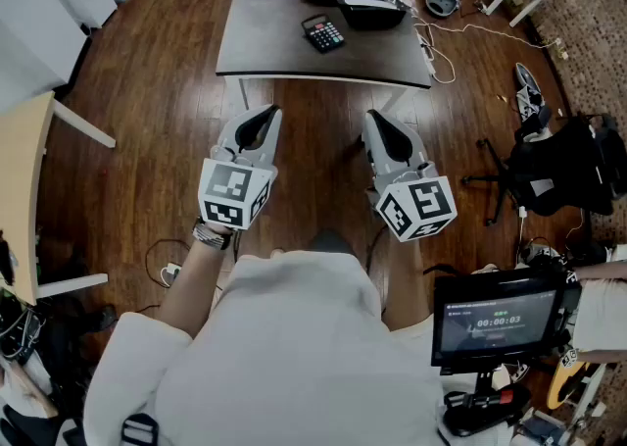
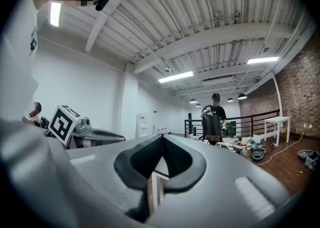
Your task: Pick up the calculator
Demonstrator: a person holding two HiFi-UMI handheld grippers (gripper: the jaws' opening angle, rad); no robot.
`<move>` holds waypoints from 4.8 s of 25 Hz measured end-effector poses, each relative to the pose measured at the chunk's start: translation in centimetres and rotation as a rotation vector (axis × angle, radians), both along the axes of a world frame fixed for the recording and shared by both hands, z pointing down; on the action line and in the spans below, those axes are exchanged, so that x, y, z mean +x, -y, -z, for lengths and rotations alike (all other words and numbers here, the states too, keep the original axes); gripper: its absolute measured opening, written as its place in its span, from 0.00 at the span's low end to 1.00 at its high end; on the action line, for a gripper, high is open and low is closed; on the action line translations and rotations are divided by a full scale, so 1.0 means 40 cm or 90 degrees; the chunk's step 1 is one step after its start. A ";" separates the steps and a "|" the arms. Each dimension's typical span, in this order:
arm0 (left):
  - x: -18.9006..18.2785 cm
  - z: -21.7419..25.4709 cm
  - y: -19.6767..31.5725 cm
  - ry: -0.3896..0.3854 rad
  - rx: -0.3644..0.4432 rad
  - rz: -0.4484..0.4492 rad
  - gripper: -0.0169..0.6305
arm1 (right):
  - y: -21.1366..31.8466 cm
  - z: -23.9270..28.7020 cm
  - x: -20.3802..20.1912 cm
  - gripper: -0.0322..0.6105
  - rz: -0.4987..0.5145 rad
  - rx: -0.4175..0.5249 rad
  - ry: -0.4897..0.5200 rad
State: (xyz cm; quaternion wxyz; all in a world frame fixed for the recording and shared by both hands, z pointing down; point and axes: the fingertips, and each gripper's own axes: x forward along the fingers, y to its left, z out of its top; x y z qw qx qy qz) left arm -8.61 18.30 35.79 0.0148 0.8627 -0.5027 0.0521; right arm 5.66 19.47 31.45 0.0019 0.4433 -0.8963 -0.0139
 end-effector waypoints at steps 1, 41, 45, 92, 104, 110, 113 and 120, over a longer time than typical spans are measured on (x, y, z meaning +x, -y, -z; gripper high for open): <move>-0.004 -0.012 0.002 -0.004 -0.006 -0.002 0.01 | 0.004 0.001 -0.004 0.05 -0.001 0.002 -0.002; 0.103 -0.008 0.993 -0.017 -0.027 0.037 0.04 | 1.049 -0.002 0.107 0.05 0.048 -0.022 0.012; 0.111 -0.008 1.056 0.007 -0.017 0.035 0.04 | 1.117 -0.009 0.108 0.05 0.045 -0.027 0.012; 0.038 -0.249 1.161 0.021 -0.242 -0.069 0.20 | 1.191 -0.214 -0.016 0.07 0.016 -0.154 -0.047; 0.054 -0.442 1.200 0.052 -0.343 -0.099 0.20 | 1.209 -0.372 -0.008 0.19 0.014 -0.251 -0.069; 0.046 -0.533 1.211 0.049 -0.400 -0.103 0.28 | 1.225 -0.466 0.024 0.22 -0.005 -0.316 -0.062; 0.040 -0.579 1.216 0.029 -0.431 -0.100 0.28 | 1.226 -0.535 0.037 0.23 -0.010 -0.368 -0.060; 0.048 -0.660 1.220 0.005 -0.483 -0.117 0.33 | 1.216 -0.684 0.041 0.32 0.011 -0.515 -0.007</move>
